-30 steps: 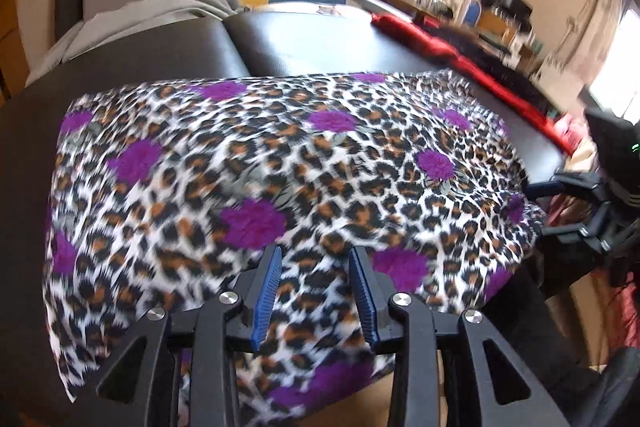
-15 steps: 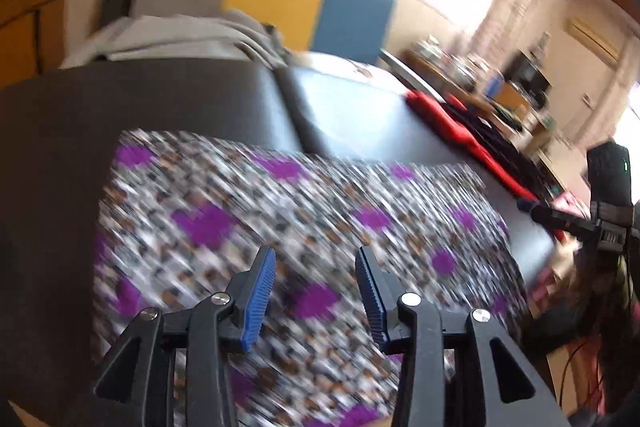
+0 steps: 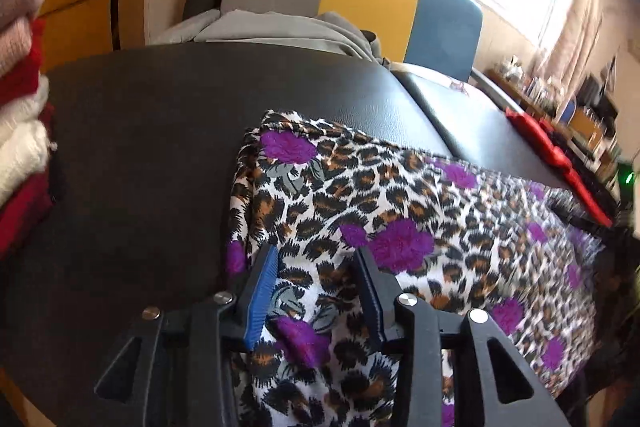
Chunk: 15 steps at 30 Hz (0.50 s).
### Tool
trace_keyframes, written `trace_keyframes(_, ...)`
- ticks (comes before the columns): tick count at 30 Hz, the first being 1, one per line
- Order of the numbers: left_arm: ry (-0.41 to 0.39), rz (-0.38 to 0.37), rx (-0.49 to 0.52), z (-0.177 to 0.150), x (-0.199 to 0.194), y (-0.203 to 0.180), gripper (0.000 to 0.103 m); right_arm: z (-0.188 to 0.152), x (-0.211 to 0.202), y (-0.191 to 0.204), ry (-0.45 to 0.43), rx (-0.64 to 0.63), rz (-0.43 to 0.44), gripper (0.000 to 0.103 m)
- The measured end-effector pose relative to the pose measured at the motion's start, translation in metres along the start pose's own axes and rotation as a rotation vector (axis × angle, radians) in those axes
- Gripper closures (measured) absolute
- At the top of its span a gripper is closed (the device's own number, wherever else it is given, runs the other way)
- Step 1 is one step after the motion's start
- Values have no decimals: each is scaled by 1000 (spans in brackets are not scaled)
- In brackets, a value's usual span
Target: Fold clothes
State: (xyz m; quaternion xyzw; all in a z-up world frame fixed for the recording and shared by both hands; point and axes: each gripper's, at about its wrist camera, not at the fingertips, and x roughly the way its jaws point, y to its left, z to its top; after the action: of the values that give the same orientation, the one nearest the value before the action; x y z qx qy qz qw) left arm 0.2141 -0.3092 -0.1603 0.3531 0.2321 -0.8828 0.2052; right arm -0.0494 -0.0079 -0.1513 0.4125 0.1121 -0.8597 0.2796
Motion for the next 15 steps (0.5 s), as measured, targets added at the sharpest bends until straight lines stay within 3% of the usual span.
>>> trace_keyframes(2, 5, -47, -95, 6, -3, 10, 63, 2, 1, -2, 3, 2, 9, 0)
trace_keyframes(4, -5, -43, -169, 11, -11, 26, 56, 3, 0, -4, 0, 7, 16, 0)
trace_keyframes(7, 4, -15, -195, 16, -20, 42, 56, 2, -1, -4, -9, 9, 17, 0)
trace_keyframes(12, 92, -137, -230, 19, -11, 56, 54, -3, 2, 1, -16, 9, 18, 0)
trace_keyframes(15, 141, -178, -200, 23, 3, 53, 54, -5, 6, 5, -20, 12, 21, 0)
